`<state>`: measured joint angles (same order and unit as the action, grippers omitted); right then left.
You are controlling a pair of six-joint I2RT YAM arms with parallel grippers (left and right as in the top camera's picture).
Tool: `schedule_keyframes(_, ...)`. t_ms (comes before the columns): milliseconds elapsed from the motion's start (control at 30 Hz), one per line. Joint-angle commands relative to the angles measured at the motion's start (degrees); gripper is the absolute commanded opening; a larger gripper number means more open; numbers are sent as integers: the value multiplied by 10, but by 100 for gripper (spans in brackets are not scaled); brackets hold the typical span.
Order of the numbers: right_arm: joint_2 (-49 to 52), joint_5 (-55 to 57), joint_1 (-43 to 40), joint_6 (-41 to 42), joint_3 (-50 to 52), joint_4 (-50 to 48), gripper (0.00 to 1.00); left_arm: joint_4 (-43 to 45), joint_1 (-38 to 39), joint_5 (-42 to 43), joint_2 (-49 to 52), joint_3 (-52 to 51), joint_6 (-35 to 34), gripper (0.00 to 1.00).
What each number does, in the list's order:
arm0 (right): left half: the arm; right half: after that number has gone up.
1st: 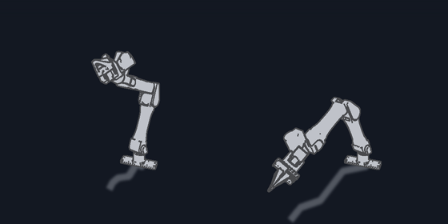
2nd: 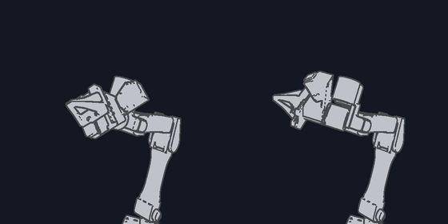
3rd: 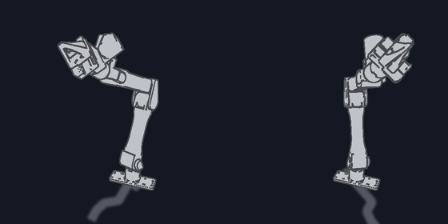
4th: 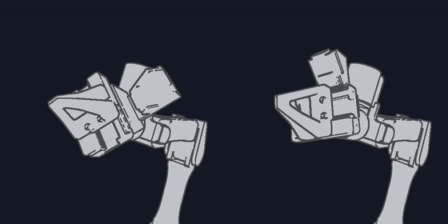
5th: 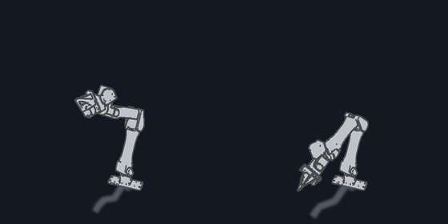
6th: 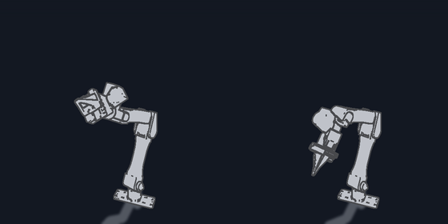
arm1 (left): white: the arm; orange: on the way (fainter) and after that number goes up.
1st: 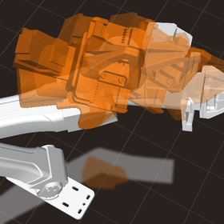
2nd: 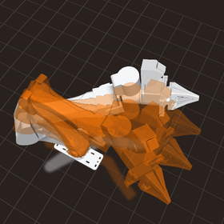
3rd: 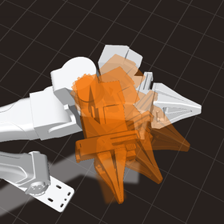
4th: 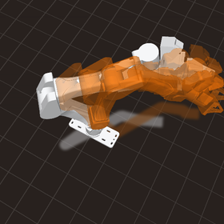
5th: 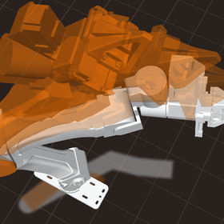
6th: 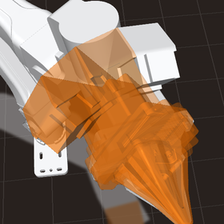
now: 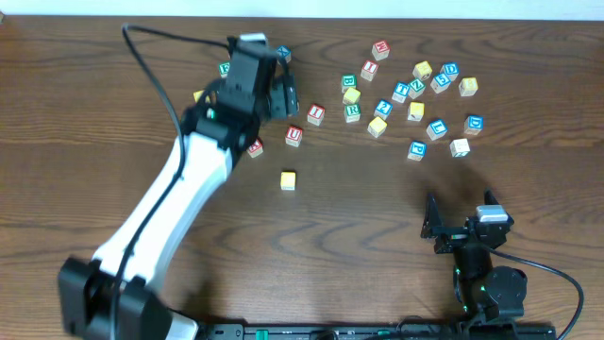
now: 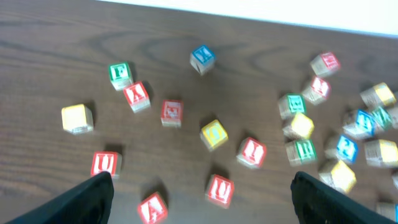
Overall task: Spell out CORL
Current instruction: 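Move the left gripper back over the yellow O block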
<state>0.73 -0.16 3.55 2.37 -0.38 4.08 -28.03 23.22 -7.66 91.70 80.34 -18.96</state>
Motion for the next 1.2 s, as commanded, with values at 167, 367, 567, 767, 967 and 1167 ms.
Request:
schedule_keyframes(167,-2,5,-4,4,0,2,99,-93,-23,16,189,219,-85,90)
schedule_keyframes(367,-2,5,-4,4,1,2,99,-93,-23,21,264,236,-178,90)
schedule_keyframes(567,-2,5,-4,4,0,2,99,-85,-23,23,318,236,-193,90)
schedule_keyframes(767,-2,5,-4,4,1,2,99,-74,-23,47,360,236,-193,91)
schedule_keyframes(967,-2,5,-4,4,1,2,99,-71,-20,51,366,236,-195,90)
schedule_keyframes(1167,-2,5,-4,4,1,2,99,-57,-9,51,368,236,-195,90)
